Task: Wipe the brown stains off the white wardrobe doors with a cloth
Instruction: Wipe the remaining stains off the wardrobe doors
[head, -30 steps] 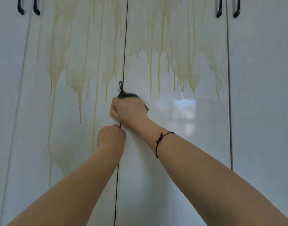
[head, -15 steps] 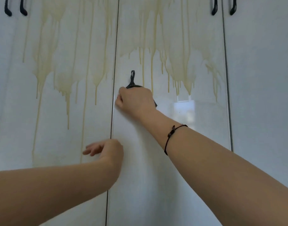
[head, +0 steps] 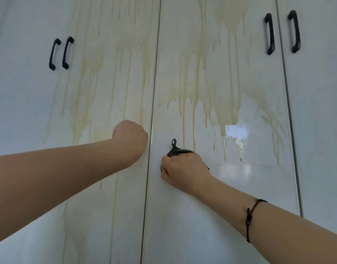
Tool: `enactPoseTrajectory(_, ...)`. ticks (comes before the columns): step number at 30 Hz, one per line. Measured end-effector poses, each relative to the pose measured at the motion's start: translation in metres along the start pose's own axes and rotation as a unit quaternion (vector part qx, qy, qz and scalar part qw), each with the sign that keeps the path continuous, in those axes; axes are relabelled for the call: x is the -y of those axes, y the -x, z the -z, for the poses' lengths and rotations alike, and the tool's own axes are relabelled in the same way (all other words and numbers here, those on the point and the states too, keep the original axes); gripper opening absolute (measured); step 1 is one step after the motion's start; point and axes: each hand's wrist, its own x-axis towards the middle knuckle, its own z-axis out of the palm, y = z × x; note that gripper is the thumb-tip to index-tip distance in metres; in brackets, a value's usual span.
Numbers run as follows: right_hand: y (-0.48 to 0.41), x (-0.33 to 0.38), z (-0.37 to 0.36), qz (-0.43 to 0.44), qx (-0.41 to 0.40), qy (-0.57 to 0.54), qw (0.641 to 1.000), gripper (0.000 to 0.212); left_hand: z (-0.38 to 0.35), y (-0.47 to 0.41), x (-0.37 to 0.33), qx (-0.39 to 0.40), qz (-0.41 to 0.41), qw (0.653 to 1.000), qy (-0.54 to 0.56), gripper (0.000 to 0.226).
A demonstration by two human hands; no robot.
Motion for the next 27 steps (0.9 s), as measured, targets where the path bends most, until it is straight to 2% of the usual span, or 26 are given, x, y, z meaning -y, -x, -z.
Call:
enactPoseTrajectory(1, -0.002, -0.003, 0.0, 0.028, 0.011, -0.001, 1.0, 0.03, 0.005, -0.006, 0.011, -0.011, 0.0, 1.0, 0.007, 0.012)
enactPoseTrajectory(2, -0.008, -0.007, 0.0, 0.053, 0.017, -0.005, 0.998, 0.029, 0.008, -0.013, 0.019, -0.021, -0.013, 0.999, 0.02, 0.019)
enactPoseTrajectory(3, -0.017, -0.011, 0.0, 0.071, 0.022, -0.007, 0.997, 0.028, 0.01, -0.019, 0.027, -0.024, -0.035, 0.999, 0.033, 0.037)
enactPoseTrajectory(4, -0.029, -0.017, -0.001, 0.071, 0.019, -0.007, 0.997, 0.027, 0.01, -0.025, 0.031, -0.025, -0.06, 0.997, 0.041, 0.053)
enactPoseTrajectory(6, -0.065, -0.031, 0.001, 0.014, 0.0, 0.001, 1.0, 0.026, 0.006, -0.035, 0.034, -0.031, -0.09, 0.995, 0.034, 0.065)
enactPoseTrajectory(9, -0.113, -0.045, 0.007, -0.092, -0.024, 0.016, 0.995, 0.024, -0.01, -0.034, 0.022, -0.016, -0.112, 0.993, 0.022, 0.063)
enactPoseTrajectory(14, -0.122, -0.033, 0.002, -0.157, -0.05, 0.016, 0.986, 0.024, -0.025, -0.038, 0.011, -0.001, -0.067, 0.995, 0.067, 0.06)
enactPoseTrajectory(17, -0.078, -0.005, -0.002, -0.124, -0.065, -0.001, 0.99, 0.031, -0.029, -0.041, 0.006, 0.015, -0.04, 0.995, 0.087, 0.057)
enactPoseTrajectory(20, -0.005, 0.02, -0.01, -0.017, -0.067, -0.04, 0.997, 0.035, -0.029, -0.041, 0.005, 0.022, -0.044, 0.996, 0.078, 0.058)
enactPoseTrajectory(23, 0.034, 0.022, -0.013, 0.049, -0.05, -0.055, 0.996, 0.037, -0.024, -0.042, 0.005, 0.046, -0.046, 0.994, 0.083, 0.057)
enactPoseTrajectory(25, 0.02, 0.013, -0.01, 0.052, -0.02, -0.059, 0.997, 0.033, -0.019, -0.042, 0.002, 0.059, -0.046, 0.994, 0.08, 0.056)
enactPoseTrajectory(27, -0.02, -0.002, -0.006, -0.014, -0.002, -0.018, 1.0, 0.028, -0.015, -0.044, -0.001, 0.063, -0.044, 0.995, 0.062, 0.053)
